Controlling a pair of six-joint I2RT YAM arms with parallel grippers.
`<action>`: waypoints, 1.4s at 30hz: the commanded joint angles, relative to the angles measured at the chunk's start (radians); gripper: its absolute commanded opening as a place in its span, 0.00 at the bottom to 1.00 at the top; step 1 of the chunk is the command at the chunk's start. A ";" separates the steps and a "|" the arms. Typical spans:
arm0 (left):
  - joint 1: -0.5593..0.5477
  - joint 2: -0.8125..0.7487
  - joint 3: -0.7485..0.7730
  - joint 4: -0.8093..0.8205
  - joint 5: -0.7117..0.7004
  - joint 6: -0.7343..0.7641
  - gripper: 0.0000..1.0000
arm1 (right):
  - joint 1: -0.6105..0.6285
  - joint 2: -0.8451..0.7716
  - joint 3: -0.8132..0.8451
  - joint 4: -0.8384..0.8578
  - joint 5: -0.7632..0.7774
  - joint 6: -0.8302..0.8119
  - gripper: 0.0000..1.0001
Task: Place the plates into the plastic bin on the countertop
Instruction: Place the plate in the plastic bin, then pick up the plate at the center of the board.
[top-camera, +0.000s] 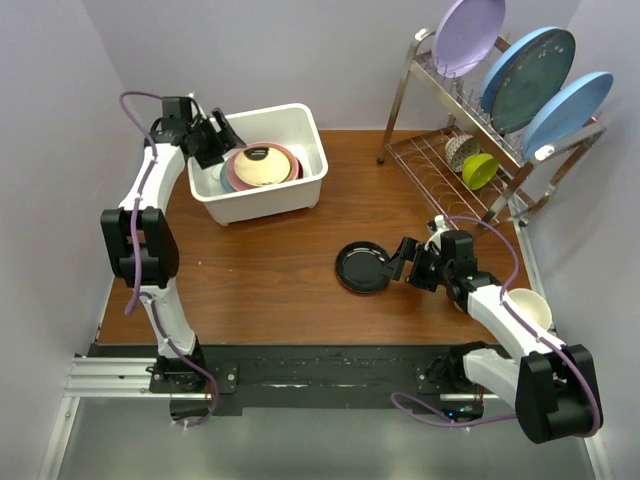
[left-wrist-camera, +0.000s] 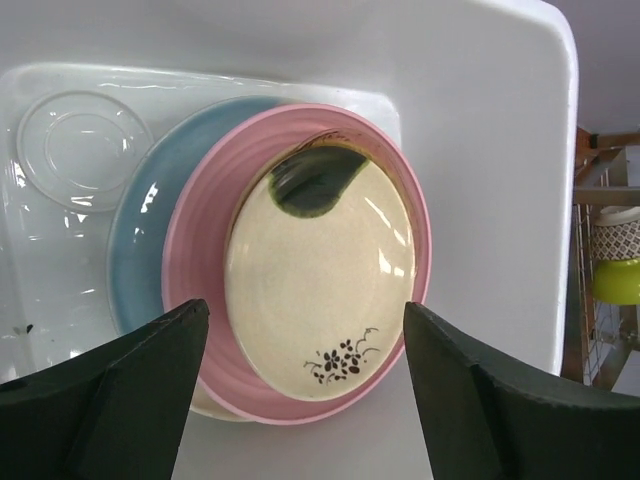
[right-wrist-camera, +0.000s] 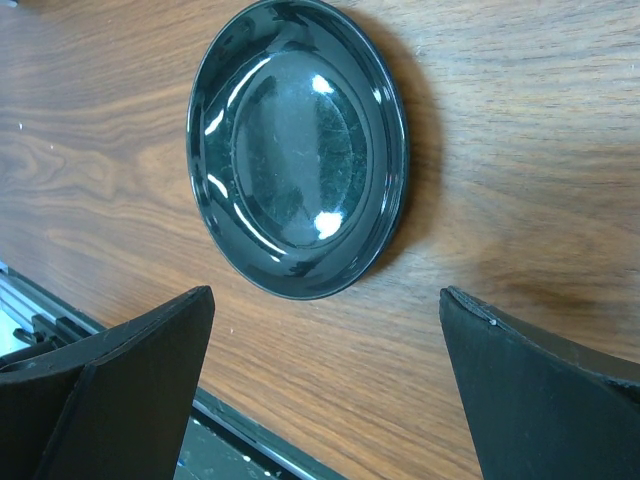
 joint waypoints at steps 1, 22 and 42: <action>0.010 -0.118 0.056 0.011 0.064 0.037 0.86 | 0.002 -0.007 0.000 0.027 -0.019 -0.010 0.99; -0.235 -0.481 -0.199 -0.055 0.164 0.136 0.97 | 0.002 -0.053 -0.007 -0.015 -0.022 -0.010 0.99; -0.553 -0.633 -0.797 0.256 0.087 -0.063 0.98 | 0.000 -0.046 -0.020 -0.004 -0.022 -0.010 0.99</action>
